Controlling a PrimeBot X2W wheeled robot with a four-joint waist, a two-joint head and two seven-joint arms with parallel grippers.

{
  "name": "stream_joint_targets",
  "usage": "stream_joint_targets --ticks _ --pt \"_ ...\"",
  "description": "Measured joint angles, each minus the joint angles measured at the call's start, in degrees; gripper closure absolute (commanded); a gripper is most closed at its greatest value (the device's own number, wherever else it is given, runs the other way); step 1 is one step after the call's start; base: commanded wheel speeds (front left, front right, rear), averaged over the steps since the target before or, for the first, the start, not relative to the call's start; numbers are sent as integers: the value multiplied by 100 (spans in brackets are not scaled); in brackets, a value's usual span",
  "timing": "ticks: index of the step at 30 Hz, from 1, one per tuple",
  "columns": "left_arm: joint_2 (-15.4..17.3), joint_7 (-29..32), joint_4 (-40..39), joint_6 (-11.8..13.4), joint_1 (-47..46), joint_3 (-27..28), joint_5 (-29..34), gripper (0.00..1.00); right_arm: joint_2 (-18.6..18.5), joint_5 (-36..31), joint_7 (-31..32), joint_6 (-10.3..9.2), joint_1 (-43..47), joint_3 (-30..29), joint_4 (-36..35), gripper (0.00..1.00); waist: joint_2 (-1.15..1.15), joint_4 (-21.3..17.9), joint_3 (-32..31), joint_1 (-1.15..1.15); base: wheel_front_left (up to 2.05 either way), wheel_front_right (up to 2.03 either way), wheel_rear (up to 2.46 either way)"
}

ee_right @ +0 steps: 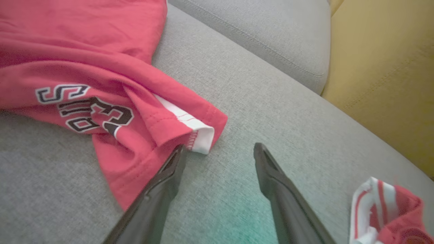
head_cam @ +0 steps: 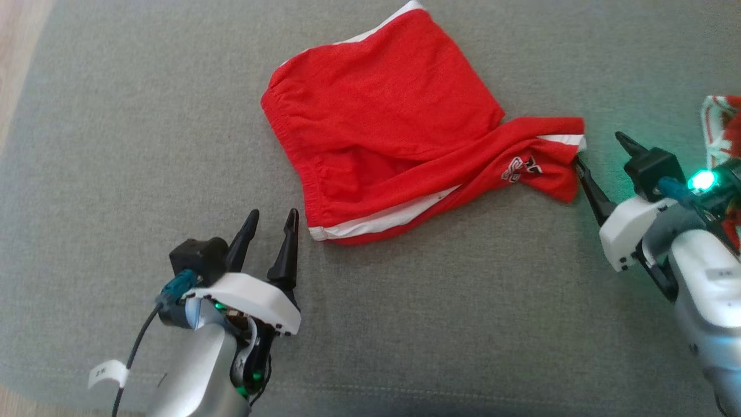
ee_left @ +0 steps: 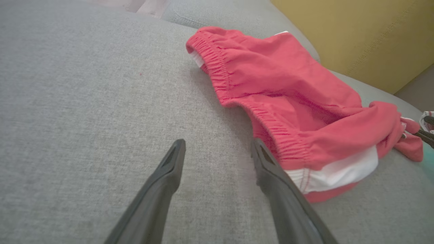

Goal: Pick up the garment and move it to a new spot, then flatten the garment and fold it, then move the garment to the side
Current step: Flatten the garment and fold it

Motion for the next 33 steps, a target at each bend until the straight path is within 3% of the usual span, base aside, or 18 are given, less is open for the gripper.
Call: stream_joint_targets --ticks 14,33 --pt "-2 0 0 -44 -129 16 16 0 -88 44 -333 0 -603 533 750 0 0 67 264 0 0 0 0" --pt "-3 0 111 -44 -134 10 65 0 -215 -16 -412 0 -676 1188 871 0 0 -1 85 0 0 0 0"
